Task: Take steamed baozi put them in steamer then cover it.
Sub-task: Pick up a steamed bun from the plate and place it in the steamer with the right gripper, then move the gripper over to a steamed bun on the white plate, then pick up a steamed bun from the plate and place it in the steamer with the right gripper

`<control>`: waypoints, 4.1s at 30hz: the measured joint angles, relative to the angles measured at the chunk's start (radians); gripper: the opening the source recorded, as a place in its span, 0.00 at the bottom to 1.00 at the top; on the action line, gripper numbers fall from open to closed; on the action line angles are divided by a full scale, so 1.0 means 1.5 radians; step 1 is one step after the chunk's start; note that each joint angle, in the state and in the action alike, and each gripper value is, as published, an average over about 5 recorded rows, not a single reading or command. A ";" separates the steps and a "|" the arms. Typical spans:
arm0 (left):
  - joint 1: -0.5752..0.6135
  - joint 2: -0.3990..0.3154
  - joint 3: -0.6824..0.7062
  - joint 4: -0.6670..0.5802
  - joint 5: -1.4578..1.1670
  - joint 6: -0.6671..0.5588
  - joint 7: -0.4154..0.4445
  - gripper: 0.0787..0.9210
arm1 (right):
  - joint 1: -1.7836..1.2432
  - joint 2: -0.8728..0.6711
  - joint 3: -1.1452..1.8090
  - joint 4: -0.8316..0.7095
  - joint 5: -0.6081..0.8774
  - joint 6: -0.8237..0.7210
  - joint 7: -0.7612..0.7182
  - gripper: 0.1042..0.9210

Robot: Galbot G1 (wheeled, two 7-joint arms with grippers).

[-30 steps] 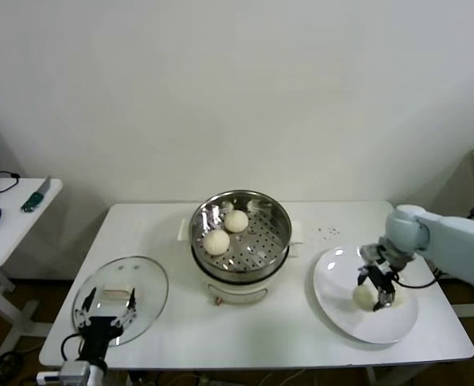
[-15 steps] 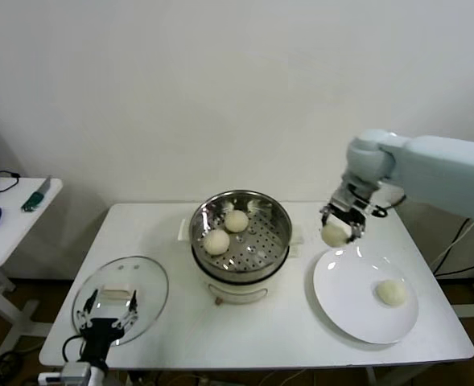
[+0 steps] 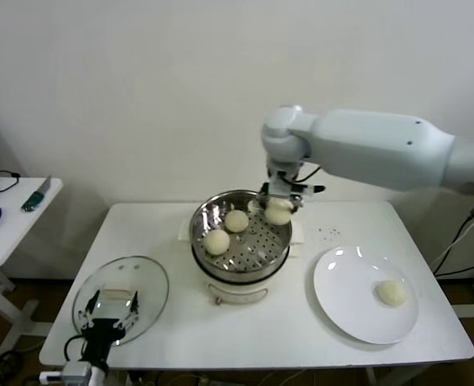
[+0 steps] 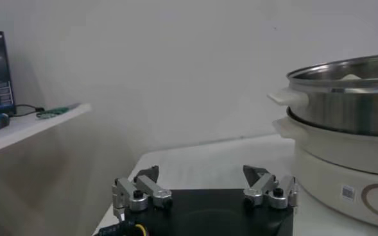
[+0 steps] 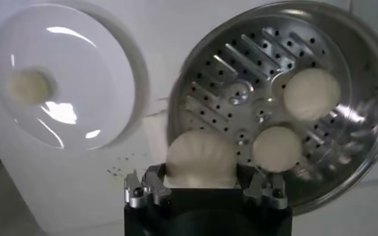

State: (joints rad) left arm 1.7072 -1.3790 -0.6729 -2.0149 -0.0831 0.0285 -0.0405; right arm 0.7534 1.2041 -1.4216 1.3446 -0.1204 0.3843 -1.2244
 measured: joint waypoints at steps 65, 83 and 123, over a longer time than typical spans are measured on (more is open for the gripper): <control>0.008 0.015 0.002 -0.010 -0.012 0.002 0.003 0.88 | 0.001 -0.274 -0.076 0.034 0.230 -0.294 0.091 0.88; 0.013 0.006 -0.007 -0.017 0.003 0.007 0.001 0.88 | -0.297 -0.441 0.129 -0.056 0.113 -0.341 0.090 0.88; 0.014 0.000 -0.007 -0.016 0.010 0.015 -0.001 0.88 | -0.482 -0.425 0.284 -0.159 0.065 -0.336 0.081 0.73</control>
State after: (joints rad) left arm 1.7278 -1.3788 -0.6833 -2.0384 -0.0677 0.0512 -0.0422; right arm 0.0311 0.5672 -0.9960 1.1060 -0.0234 -0.1193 -1.1033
